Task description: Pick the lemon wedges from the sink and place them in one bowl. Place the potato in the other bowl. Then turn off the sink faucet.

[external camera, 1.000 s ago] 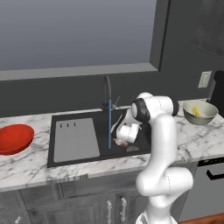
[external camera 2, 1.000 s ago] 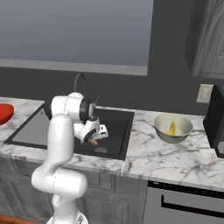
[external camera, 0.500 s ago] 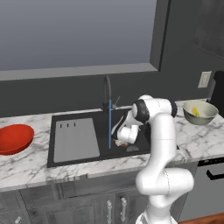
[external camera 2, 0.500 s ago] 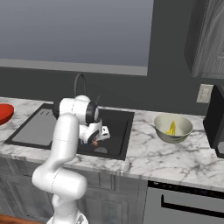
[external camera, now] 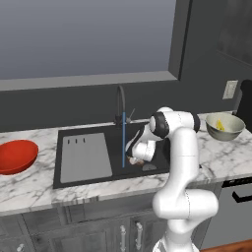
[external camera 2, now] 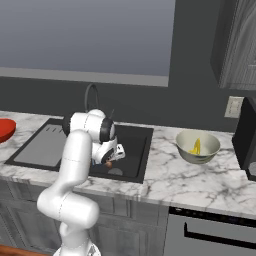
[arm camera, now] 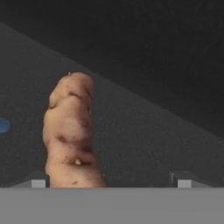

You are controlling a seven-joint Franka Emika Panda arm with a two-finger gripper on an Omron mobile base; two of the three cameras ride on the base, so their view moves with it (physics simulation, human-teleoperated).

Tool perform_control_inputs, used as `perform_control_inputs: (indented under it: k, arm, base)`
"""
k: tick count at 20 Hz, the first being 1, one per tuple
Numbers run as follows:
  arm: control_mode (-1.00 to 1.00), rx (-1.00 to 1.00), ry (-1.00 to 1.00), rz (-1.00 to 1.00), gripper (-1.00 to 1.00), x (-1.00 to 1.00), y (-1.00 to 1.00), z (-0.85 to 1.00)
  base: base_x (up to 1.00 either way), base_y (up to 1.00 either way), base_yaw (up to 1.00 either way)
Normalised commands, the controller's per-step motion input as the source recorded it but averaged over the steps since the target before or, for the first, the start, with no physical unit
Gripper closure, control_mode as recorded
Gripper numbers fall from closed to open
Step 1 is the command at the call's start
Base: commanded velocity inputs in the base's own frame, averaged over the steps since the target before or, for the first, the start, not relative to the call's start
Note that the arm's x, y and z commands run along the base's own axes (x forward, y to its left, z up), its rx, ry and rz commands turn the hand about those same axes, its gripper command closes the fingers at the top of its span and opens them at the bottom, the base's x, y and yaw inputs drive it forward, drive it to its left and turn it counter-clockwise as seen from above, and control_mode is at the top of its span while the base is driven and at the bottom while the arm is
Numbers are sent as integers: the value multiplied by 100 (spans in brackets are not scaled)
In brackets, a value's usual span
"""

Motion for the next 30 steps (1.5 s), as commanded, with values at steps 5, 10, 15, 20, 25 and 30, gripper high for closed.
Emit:
perform_control_inputs:
  k: [5, 10, 15, 20, 25, 30]
  arm:
    - [-100, -2, -9, 0, -100, -9, 37, -50]
    - [-100, -3, -14, 0, -100, -13, 40, -60]
    - [-100, -1, -8, 0, 100, -3, 19, -57]
    - [-100, 0, -2, 0, 100, 3, 1, -13]
    - [-100, 0, 0, 0, 100, -4, 0, 12]
    - [-100, 0, 0, 1, 100, -20, 0, 75]
  base:
    - [0, 0, 0]
    - [0, 0, 0]
    - [0, 0, 0]
    - [0, 0, 0]
    - [0, 0, 0]
    - [0, 0, 0]
